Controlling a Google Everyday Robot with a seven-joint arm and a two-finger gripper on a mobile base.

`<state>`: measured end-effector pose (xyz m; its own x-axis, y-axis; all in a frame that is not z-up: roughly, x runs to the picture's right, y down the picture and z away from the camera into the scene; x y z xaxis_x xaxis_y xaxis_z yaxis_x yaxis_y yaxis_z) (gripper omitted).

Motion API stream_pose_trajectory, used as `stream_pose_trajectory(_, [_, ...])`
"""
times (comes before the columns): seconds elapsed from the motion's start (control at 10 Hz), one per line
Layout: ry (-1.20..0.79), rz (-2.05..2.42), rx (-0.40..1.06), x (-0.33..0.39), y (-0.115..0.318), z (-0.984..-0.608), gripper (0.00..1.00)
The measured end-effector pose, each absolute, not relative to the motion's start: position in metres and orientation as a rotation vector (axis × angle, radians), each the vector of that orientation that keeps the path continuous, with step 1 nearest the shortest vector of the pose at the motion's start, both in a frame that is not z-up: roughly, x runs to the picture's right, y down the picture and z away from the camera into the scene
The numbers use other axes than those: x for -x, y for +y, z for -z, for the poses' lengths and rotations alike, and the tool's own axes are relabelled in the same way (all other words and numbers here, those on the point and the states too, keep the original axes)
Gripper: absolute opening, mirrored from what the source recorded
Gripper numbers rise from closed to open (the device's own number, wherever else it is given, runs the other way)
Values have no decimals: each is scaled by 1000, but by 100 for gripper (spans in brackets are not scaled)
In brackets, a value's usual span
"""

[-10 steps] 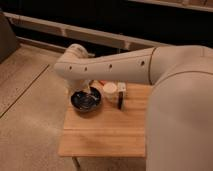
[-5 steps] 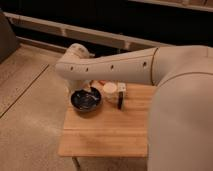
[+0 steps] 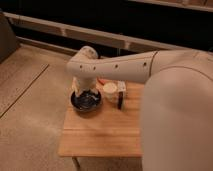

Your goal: Knock the eraser over

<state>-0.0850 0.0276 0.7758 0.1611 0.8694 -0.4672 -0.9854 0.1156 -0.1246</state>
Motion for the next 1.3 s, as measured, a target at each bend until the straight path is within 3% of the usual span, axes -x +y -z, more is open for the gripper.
stream_pose_trajectory(0.6, [497,-1489,498,56,68,-810,65])
stream_pose_trajectory(1.3, [445,-1299,504,32,58,-837,65])
